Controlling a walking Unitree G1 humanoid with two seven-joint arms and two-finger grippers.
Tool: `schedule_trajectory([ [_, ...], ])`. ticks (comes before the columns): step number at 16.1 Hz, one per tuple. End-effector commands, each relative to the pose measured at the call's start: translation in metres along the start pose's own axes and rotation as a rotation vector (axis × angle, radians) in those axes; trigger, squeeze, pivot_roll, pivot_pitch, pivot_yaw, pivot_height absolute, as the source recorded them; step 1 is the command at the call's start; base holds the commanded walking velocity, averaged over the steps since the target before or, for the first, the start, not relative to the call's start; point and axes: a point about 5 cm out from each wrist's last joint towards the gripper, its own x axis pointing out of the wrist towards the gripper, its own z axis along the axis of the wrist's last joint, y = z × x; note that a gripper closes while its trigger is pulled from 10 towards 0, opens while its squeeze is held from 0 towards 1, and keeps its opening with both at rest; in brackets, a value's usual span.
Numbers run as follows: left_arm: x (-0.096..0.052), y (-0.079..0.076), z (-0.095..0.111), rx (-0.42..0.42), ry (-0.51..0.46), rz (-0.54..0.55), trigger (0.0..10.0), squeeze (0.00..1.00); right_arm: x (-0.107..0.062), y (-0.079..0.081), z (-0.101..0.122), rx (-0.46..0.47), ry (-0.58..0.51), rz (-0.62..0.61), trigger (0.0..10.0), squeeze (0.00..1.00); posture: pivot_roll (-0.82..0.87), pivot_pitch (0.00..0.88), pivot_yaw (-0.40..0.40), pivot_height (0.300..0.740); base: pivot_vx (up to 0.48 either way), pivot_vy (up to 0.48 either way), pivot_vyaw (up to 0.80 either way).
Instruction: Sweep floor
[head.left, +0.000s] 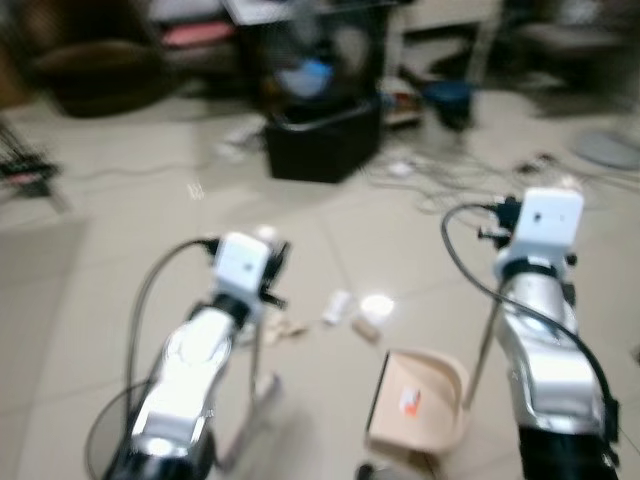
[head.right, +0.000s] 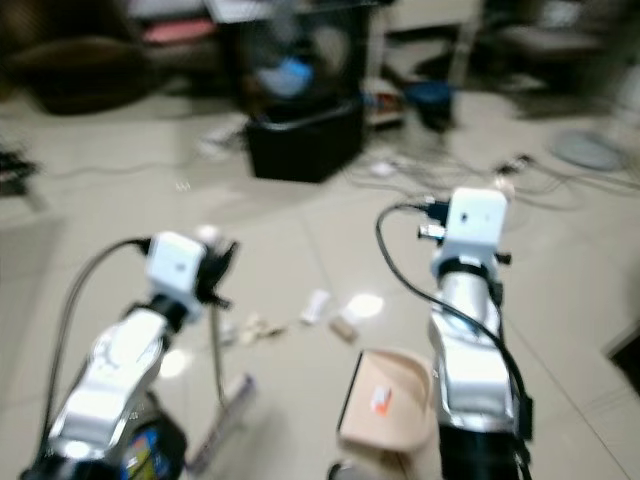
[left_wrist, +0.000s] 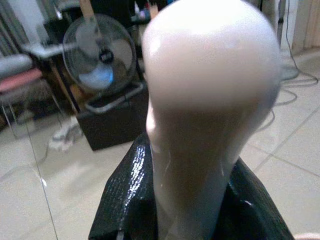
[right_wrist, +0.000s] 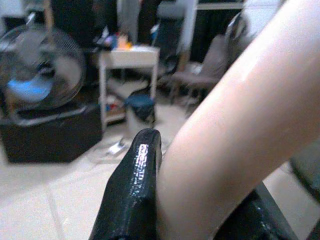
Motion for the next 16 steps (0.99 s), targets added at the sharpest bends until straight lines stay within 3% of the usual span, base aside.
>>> schedule_trajectory([
  [1, -0.004, 0.003, 0.011, 0.036, -0.06, 0.041, 10.0, 0.0, 0.003, 0.001, 0.009, 0.005, -0.067, -0.016, 10.0, 0.0, -0.1, 0.0, 0.049, 0.74, 0.0, 0.0, -0.8],
  [4, -0.009, 0.009, 0.019, 0.057, -0.109, 0.102, 10.0, 0.0, 0.004, 0.004, 0.011, 0.069, -0.061, 0.018, 10.0, 0.0, -0.09, 0.0, 0.039, 0.74, 0.0, 0.0, -0.8],
  [6, -0.008, 0.01, 0.022, 0.053, -0.119, 0.104, 10.0, 0.0, 0.0, 0.014, 0.014, 0.115, -0.058, 0.146, 10.0, 0.0, -0.11, 0.0, 0.051, 0.74, 0.0, 0.0, -0.63],
  [8, -0.002, 0.009, 0.024, 0.036, -0.126, 0.112, 10.0, 0.0, -0.003, 0.018, 0.014, 0.082, -0.058, 0.156, 10.0, 0.0, -0.14, 0.0, 0.067, 0.74, 0.353, 0.0, 0.0],
  [16, 0.005, 0.01, 0.028, 0.053, -0.141, 0.12, 10.0, 0.0, 0.003, 0.02, 0.014, 0.124, -0.075, 0.155, 10.0, 0.0, -0.11, 0.0, 0.062, 0.74, 0.374, 0.0, 0.0],
])
